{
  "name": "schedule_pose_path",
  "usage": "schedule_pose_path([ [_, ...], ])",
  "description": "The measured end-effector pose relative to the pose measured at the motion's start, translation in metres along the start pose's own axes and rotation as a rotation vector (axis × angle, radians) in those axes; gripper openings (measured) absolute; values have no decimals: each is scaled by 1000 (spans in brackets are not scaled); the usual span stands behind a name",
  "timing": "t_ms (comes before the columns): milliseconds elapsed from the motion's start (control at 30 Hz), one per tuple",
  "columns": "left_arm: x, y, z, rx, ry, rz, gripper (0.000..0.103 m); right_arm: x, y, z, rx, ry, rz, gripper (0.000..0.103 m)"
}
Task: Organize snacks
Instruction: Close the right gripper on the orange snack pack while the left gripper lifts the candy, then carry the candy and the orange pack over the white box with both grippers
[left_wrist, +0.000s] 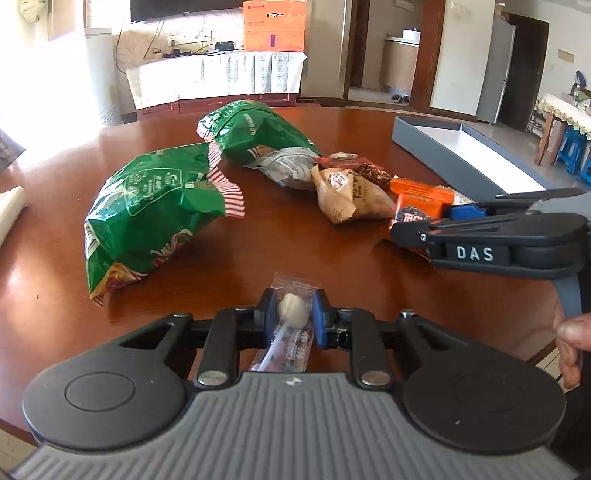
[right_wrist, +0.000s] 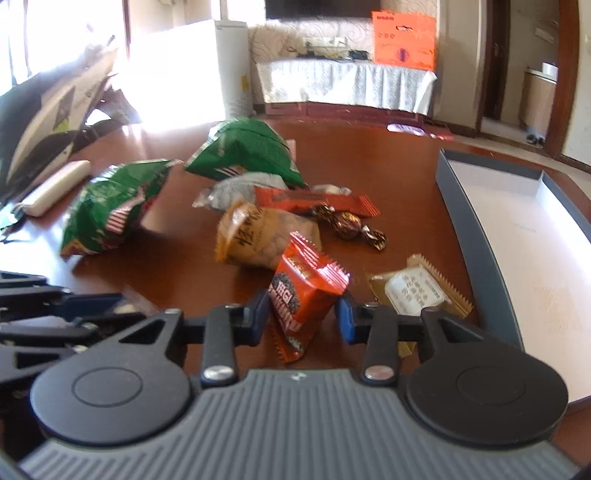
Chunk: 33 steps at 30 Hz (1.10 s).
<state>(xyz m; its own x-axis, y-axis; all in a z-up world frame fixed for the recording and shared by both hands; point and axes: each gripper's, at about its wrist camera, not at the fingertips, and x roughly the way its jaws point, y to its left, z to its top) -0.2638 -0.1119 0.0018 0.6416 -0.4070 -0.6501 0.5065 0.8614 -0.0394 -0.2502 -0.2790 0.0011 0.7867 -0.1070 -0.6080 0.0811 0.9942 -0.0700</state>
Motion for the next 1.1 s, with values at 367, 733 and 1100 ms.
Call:
schedule_pose_path([
  [367,-3,-12,12,9,-40,41,22,-29,-5,1,-47,-53,33,24],
  [733,-9,-56,56,91,-162,-19,22,-74,-33,8,-9,-208,-15,24],
  [1100,4,-130,103,161,-242,-130,23,-99,-76,9,27,-275,-128,24],
])
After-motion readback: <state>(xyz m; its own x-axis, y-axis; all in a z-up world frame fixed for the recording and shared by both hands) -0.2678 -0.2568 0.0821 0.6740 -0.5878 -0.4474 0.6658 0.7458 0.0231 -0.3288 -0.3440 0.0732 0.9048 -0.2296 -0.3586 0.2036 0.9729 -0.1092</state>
